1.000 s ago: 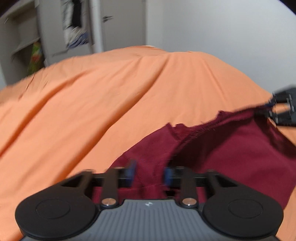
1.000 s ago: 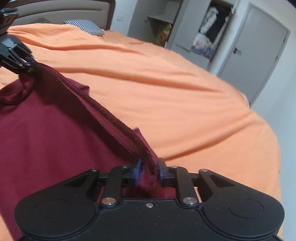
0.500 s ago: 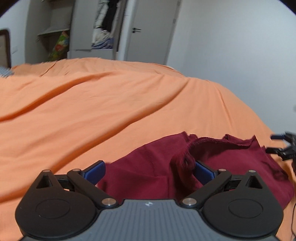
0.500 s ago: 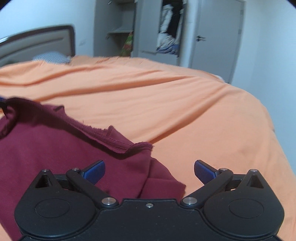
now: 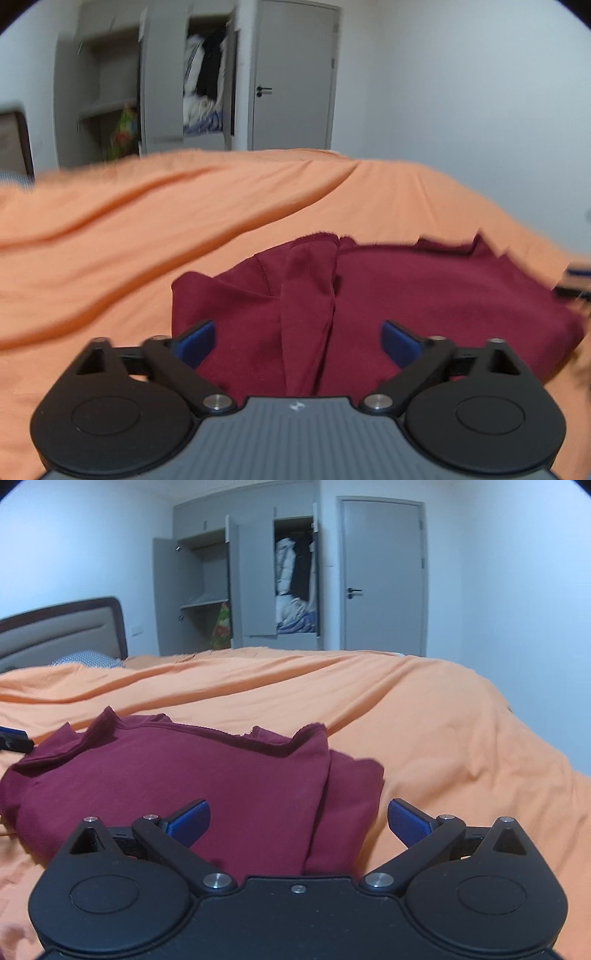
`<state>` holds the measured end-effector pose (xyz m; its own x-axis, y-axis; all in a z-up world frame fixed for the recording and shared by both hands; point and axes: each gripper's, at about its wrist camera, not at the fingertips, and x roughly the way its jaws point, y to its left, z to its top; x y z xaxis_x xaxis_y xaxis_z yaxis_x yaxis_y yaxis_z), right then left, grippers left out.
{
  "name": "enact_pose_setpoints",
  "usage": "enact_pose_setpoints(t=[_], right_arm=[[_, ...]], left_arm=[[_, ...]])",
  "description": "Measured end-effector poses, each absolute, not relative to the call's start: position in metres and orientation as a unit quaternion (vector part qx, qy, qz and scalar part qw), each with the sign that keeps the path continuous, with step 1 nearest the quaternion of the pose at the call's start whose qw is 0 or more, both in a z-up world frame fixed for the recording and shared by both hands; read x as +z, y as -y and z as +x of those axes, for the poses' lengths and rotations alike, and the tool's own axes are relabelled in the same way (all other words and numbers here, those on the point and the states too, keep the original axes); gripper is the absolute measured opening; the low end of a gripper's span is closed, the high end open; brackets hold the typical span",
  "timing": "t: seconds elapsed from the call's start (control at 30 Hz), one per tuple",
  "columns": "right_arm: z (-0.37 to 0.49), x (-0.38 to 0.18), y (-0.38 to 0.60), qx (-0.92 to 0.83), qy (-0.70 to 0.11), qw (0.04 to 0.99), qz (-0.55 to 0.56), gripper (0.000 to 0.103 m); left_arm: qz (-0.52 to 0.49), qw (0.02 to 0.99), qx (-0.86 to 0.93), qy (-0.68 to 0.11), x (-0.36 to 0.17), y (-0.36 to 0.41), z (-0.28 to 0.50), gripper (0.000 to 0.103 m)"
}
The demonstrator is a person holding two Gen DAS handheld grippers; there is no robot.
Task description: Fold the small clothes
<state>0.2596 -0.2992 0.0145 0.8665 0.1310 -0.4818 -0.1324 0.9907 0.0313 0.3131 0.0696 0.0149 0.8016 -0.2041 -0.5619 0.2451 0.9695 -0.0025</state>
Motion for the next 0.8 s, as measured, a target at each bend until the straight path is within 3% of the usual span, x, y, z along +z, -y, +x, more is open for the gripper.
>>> enact_pose_setpoints(t=[0.03, 0.13, 0.17, 0.2, 0.5, 0.67, 0.8], right_arm=[[0.254, 0.013, 0.297, 0.066, -0.244, 0.967, 0.007, 0.096], [0.251, 0.01, 0.296, 0.068, -0.243, 0.967, 0.031, 0.085], [0.253, 0.01, 0.295, 0.068, -0.246, 0.966, 0.035, 0.079], [0.255, 0.009, 0.294, 0.067, -0.245, 0.966, 0.037, 0.072], [0.271, 0.002, 0.296, 0.052, -0.268, 0.96, 0.059, 0.017], [0.271, -0.004, 0.295, 0.045, -0.275, 0.958, 0.061, 0.015], [0.269, -0.007, 0.298, 0.034, -0.277, 0.958, 0.063, 0.015]], left_arm=[[0.059, 0.948, -0.107, -0.295, 0.013, -0.061, 0.314, 0.065], [0.078, 0.943, -0.092, -0.312, 0.007, -0.051, 0.323, 0.031], [0.065, 0.942, -0.088, -0.317, 0.007, -0.051, 0.327, 0.025], [0.049, 0.941, -0.086, -0.323, 0.007, -0.053, 0.332, 0.008], [-0.078, 0.949, -0.028, -0.303, 0.023, -0.092, 0.321, 0.004], [-0.172, 0.915, -0.018, -0.365, -0.009, -0.119, 0.342, 0.004], [-0.215, 0.904, -0.027, -0.368, -0.013, -0.127, 0.342, 0.006]])
